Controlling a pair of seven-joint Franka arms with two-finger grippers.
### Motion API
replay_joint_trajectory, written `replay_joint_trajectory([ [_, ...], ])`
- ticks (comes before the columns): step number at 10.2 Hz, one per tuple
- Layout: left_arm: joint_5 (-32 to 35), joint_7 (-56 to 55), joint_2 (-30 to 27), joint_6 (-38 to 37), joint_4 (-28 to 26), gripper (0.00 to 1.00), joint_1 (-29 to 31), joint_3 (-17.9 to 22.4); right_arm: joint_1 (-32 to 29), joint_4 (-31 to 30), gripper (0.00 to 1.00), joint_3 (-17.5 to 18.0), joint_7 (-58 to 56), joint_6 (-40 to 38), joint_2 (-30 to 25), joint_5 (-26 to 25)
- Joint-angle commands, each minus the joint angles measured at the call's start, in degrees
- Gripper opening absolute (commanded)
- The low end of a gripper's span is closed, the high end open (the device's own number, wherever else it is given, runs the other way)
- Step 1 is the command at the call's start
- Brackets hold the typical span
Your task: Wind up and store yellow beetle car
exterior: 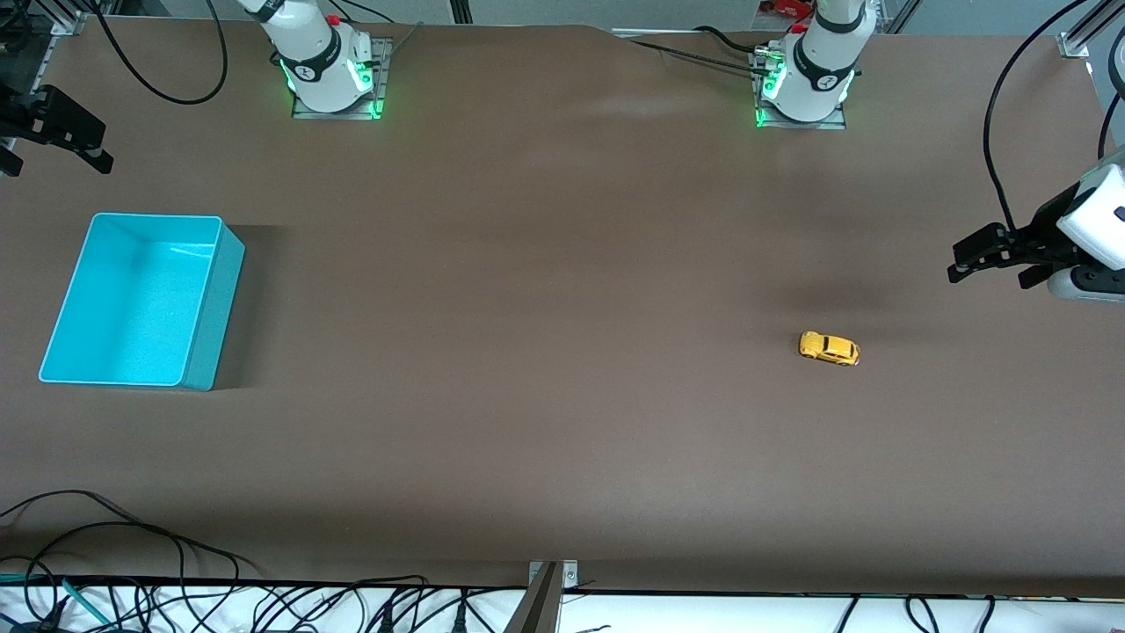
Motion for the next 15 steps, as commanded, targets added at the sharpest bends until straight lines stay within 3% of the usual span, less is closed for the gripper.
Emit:
replay_joint_trajectory([
  [1,-1.0,1.7,-0.2,-0.8,0.2,1.0,0.5,0.0,0.0,1.3,1.0,0.1,0.9,-1.3,0.0,-0.2],
  [7,-1.0,0.7,0.2,-1.7,0.0,1.0,1.3,0.0,0.0,1.5,1.0,-0.3,-0.2,-1.4,-0.2,-0.2],
  [10,-1.0,-5.7,0.8,-1.7,-0.4,1.0,1.2,-0.1,0.0,1.5,1.0,-0.1,0.2,-0.8,-0.2,-0.1],
  [13,-0.8,-2.6,0.8,-1.7,-0.2,1.0,1.1,-0.3,0.2,1.5,1.0,0.3,0.6,0.0,1.4,0.0],
  [15,4.0,-1.4,0.8,-3.4,-0.1,1.0,0.4,-0.6,0.2,1.5,1.0,0.3,0.7,0.1,1.4,-0.1],
])
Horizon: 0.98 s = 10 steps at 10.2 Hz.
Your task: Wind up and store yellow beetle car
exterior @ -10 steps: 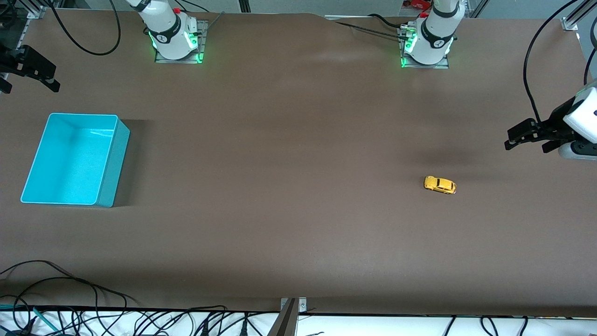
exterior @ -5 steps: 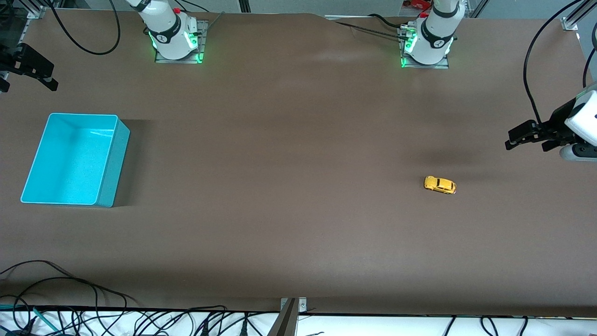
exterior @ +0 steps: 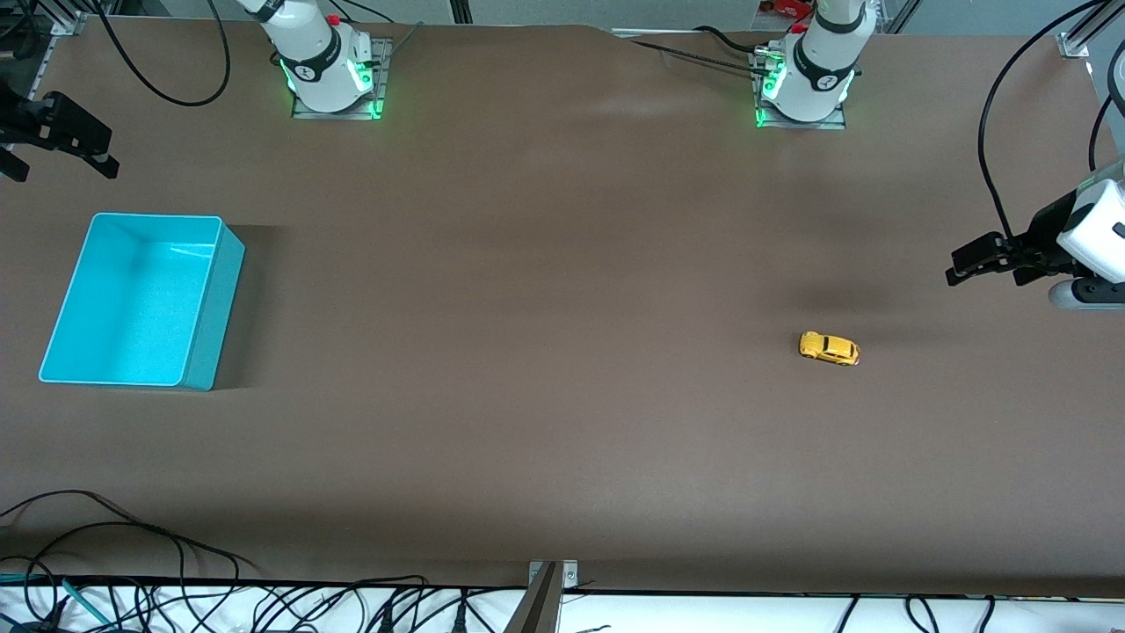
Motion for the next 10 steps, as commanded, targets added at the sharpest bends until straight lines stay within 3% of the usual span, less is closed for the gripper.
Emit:
replay_joint_trajectory([
  [1,3.9,1.9,-0.3,-1.9,0.2,1.0,-0.4,-0.7,0.0,1.4,1.0,-0.1,0.6,-0.4,0.4,-0.1],
  [10,3.8,-1.3,-0.1,-2.8,-0.3,1.0,0.0,-0.7,-0.1,1.3,1.0,-0.1,0.2,-2.5,0.4,0.0],
])
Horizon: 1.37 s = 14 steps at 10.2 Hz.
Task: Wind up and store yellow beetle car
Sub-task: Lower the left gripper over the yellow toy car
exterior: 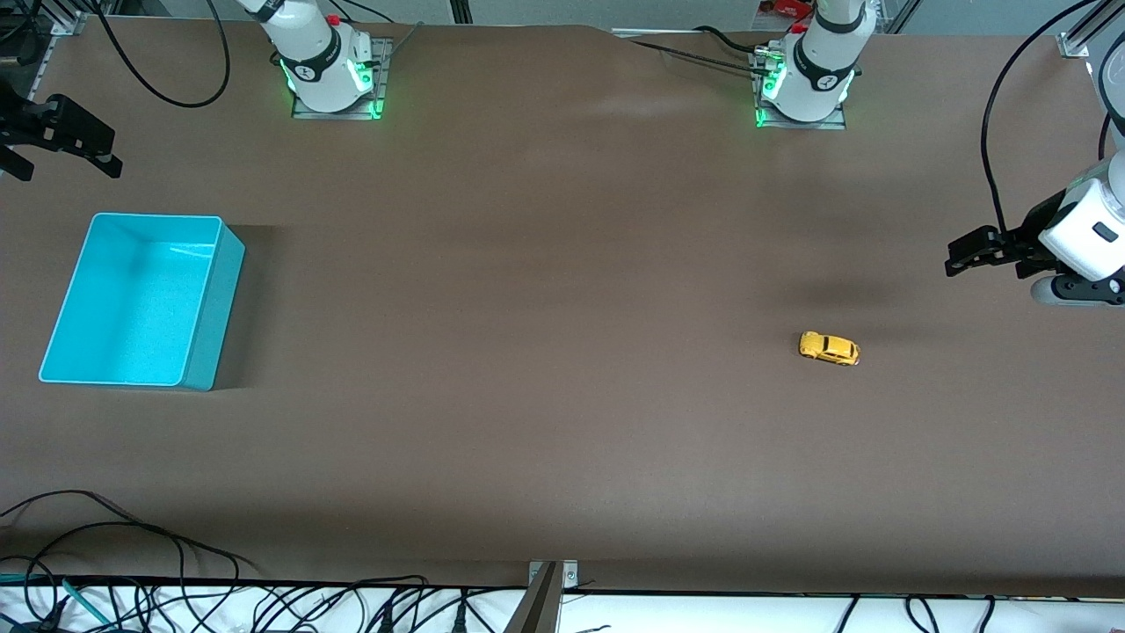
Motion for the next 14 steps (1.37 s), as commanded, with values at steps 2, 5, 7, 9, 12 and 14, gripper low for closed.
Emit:
replay_joint_trajectory([
  [2,1.2,-14.1,0.9,-0.7,-0.5,1.0,0.0,-0.1,0.1,1.3,1.0,0.2,0.2,-0.8,0.6,0.2],
  [5,1.2,-34.0,2.6,-0.7,-1.3,1.0,0.1,-0.1,0.0,1.3,1.0,0.0,0.1,-0.9,0.6,2.3],
  [7,1.2,-47.5,5.6,-0.4,-1.5,1.0,-0.1,-0.1,0.0,1.3,1.0,0.0,0.1,-1.2,0.6,2.3],
  [9,1.1,-61.6,8.9,2.7,-2.4,1.0,-0.4,-0.5,0.0,1.3,1.0,0.0,0.1,-1.3,0.6,2.3],
  [12,0.9,-78.7,12.8,16.7,-8.4,1.0,-0.4,-1.9,0.0,1.3,1.0,0.0,0.1,-1.4,0.6,2.3],
  [14,0.9,-84.2,15.5,25.3,-12.3,1.0,-0.8,-2.6,0.0,1.2,1.0,0.1,0.1,-1.4,0.6,2.3],
])
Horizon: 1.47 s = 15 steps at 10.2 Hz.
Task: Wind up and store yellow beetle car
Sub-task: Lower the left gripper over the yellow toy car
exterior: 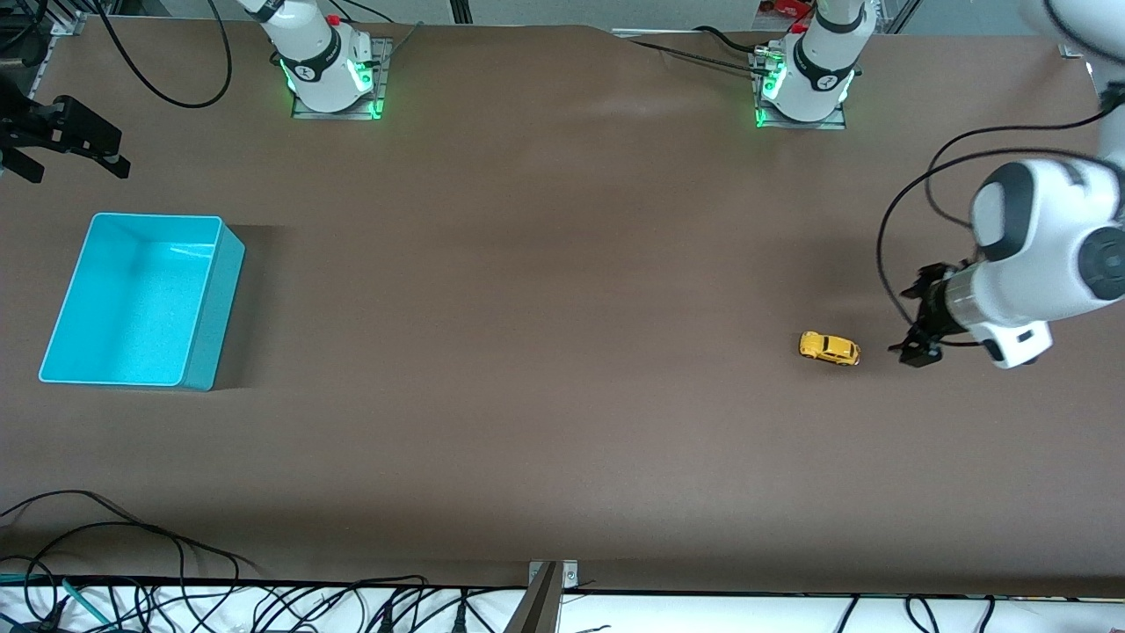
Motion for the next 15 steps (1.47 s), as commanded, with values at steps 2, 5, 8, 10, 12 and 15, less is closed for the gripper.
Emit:
replay_joint_trajectory([
  [2,1.0,-4.9,3.1,8.7,-5.7,1.0,-1.7,-0.3,0.0,1.2,1.0,0.0,0.2,-1.0,0.4,1.0],
  [5,1.2,-5.0,4.2,13.1,-8.4,1.0,-1.9,-0.2,0.0,1.2,1.0,0.0,0.1,-0.9,0.6,1.0],
  [8,1.6,-5.2,6.5,19.0,-9.2,1.0,-1.2,-0.1,0.0,1.3,1.0,0.0,0.1,-1.0,0.6,1.0],
  [10,1.6,-5.5,8.0,20.9,-9.2,1.0,-1.3,0.0,0.0,1.2,1.0,0.0,0.1,-1.0,0.6,1.0],
  [12,1.8,-5.6,8.8,21.9,-9.2,1.0,-1.3,0.0,0.0,1.3,1.0,0.0,0.1,-1.1,0.8,1.0],
  [15,2.1,-5.6,9.3,22.8,-9.3,0.7,-1.3,0.1,0.0,1.2,1.0,0.0,0.1,-1.1,0.8,1.0],
])
